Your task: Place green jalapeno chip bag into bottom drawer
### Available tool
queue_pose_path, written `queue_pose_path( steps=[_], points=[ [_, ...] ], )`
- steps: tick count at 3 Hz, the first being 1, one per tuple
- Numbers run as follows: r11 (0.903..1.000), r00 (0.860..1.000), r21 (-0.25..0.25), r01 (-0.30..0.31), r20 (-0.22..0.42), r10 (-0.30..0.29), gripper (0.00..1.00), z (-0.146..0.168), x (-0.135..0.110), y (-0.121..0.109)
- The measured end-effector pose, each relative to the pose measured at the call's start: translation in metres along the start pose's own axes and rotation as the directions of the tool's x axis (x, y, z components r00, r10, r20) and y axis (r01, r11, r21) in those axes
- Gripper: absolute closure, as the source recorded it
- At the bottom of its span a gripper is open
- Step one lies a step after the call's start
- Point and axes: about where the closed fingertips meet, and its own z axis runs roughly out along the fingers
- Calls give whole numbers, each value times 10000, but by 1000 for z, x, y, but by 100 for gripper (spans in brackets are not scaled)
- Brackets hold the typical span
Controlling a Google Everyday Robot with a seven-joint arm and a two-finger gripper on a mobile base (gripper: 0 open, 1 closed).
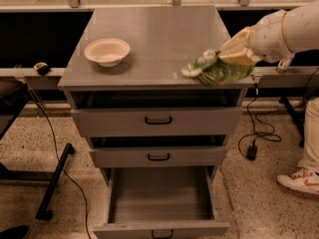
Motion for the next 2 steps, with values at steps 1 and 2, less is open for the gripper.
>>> queue_pose_path(
  steps=[1, 2],
  points=[
    [9847, 9949, -1733, -196, -1005, 21, 100, 1, 31, 95],
    [9812, 9948, -1913, -245, -1022, 49, 100, 8, 34, 102]
  ],
)
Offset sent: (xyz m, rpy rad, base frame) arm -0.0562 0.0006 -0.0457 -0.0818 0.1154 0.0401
